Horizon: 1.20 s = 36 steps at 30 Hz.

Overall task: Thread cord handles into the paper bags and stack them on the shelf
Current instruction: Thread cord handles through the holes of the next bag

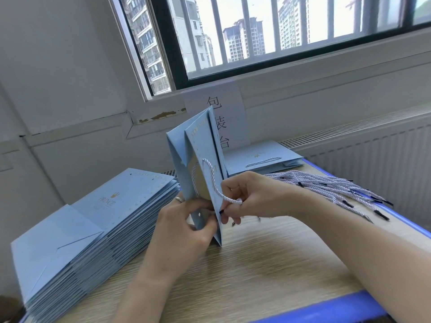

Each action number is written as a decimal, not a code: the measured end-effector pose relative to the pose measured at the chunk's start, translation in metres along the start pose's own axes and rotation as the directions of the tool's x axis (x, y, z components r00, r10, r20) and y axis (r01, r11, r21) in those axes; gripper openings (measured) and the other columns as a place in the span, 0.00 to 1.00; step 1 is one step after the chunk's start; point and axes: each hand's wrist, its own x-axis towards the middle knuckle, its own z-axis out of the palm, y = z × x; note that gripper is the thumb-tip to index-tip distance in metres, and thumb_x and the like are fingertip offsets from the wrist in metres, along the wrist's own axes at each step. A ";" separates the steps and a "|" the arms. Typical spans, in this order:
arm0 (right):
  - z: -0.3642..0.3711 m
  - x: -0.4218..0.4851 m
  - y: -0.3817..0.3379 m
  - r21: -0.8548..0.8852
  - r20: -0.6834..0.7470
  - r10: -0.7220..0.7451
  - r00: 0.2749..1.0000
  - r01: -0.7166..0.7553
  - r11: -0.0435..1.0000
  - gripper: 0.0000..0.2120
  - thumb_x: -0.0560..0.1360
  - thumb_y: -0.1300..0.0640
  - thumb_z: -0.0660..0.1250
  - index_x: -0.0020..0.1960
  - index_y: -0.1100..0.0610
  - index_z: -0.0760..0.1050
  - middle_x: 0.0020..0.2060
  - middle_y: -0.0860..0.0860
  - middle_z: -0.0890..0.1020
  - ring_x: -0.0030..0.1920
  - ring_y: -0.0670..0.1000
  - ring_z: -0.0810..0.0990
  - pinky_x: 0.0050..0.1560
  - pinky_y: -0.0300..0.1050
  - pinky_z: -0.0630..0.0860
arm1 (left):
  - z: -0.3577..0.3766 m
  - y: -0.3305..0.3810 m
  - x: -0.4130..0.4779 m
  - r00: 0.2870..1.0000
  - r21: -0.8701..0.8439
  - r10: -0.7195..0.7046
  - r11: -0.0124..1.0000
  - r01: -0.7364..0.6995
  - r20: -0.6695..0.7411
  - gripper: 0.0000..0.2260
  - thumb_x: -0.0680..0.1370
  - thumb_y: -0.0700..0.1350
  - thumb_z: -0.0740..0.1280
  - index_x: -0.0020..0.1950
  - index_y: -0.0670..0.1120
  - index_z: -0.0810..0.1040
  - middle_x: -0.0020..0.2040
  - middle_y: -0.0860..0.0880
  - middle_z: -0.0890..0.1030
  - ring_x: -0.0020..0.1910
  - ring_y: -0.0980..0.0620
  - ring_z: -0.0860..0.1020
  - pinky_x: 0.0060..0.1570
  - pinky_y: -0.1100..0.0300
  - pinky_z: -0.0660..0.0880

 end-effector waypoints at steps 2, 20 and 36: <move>0.001 0.001 0.001 0.013 -0.008 -0.001 1.000 0.001 1.000 0.01 0.75 0.68 0.67 0.45 0.65 0.75 0.38 0.53 0.85 0.36 0.52 0.79 0.42 0.44 0.77 | 0.001 -0.002 0.000 1.000 0.033 -0.002 0.999 0.002 -0.004 0.16 0.72 0.39 0.73 0.43 0.63 0.84 0.46 0.67 0.79 0.48 0.59 0.79 0.39 0.64 0.80; 0.000 0.004 0.008 -0.052 -0.067 -0.054 0.996 0.051 0.997 0.03 0.74 0.63 0.72 0.46 0.58 0.79 0.39 0.54 0.84 0.39 0.51 0.81 0.45 0.53 0.79 | 0.009 -0.004 0.001 0.997 0.076 -0.065 0.995 0.068 -0.038 0.10 0.71 0.45 0.75 0.44 0.62 0.84 0.45 0.59 0.80 0.46 0.59 0.78 0.45 0.51 0.80; 0.004 0.003 0.005 -0.163 -0.247 -0.178 0.953 0.140 0.977 0.27 0.70 0.47 0.77 0.62 0.45 0.65 0.52 0.38 0.72 0.48 0.43 0.76 0.42 0.35 0.70 | 0.012 -0.002 0.000 0.995 0.244 -0.095 0.966 0.087 0.019 0.07 0.70 0.39 0.73 0.37 0.51 0.84 0.41 0.54 0.77 0.41 0.58 0.76 0.38 0.75 0.68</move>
